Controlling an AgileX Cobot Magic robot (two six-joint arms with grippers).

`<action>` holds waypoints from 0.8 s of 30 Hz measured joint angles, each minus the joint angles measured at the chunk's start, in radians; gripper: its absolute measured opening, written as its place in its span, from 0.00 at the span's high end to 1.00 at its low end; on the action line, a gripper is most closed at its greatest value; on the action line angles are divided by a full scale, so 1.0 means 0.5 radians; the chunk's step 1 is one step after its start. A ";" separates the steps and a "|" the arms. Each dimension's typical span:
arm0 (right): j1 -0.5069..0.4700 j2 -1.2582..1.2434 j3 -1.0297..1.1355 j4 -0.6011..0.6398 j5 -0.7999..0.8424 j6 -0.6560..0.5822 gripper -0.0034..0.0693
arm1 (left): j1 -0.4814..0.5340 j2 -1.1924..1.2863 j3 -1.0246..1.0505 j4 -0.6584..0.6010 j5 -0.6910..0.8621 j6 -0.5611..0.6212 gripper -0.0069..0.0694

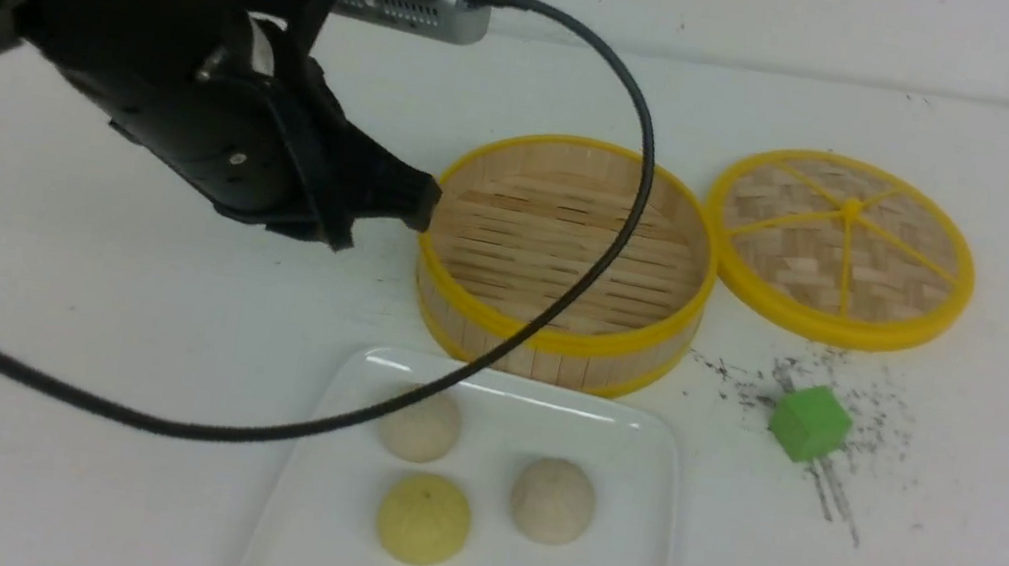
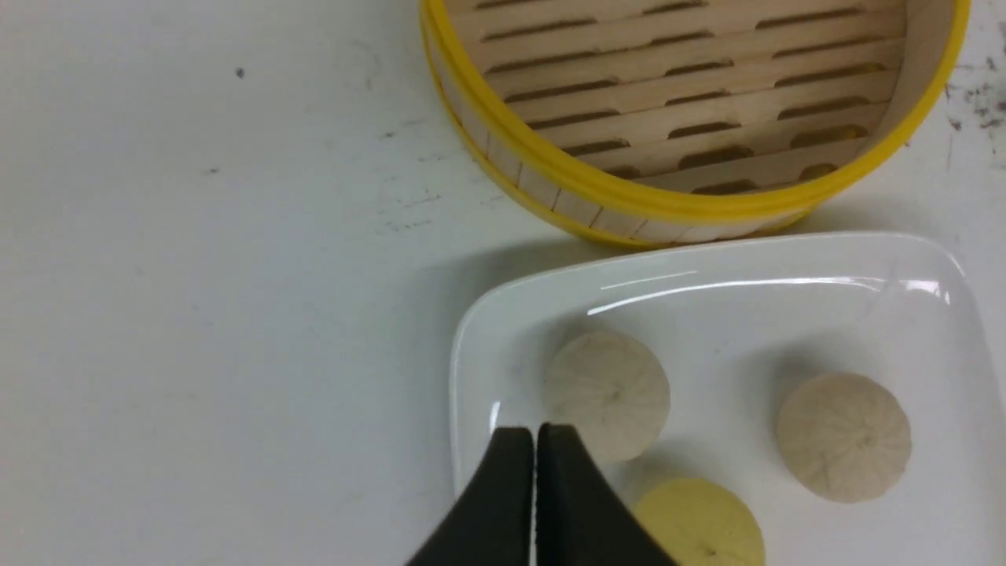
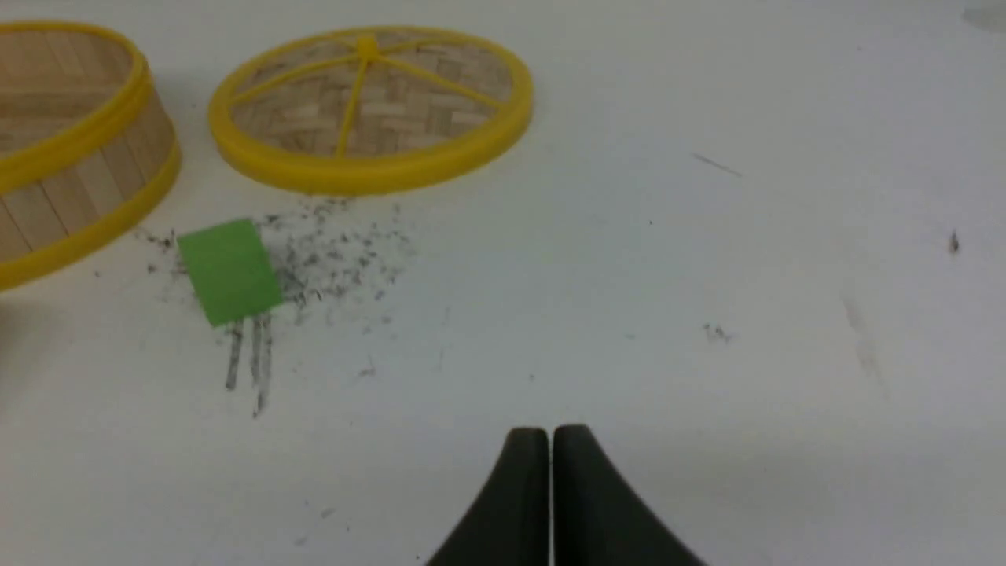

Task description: Put the steamed buns into the plate on the white tablecloth.

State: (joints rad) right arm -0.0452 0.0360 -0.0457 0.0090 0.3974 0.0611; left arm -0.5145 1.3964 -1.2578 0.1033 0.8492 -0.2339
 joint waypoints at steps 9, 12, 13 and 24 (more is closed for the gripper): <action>0.000 -0.093 0.128 0.017 0.002 0.002 0.90 | 0.000 -0.336 0.000 0.114 0.225 -0.173 0.87; 0.005 -0.097 0.128 0.017 0.002 0.002 0.89 | 0.000 -0.468 0.000 0.131 0.277 -0.195 0.87; 0.018 -0.097 0.128 0.017 0.002 0.002 0.89 | 0.000 -0.507 0.000 0.139 0.299 -0.196 0.87; 0.154 -0.097 0.128 0.015 0.004 0.002 0.86 | 0.000 -1.052 0.005 0.212 0.736 -0.391 0.87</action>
State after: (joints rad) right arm 0.0317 -0.0125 0.0184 0.0167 0.3992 0.0621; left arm -0.5145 0.8702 -1.2555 0.2093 1.2172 -0.4292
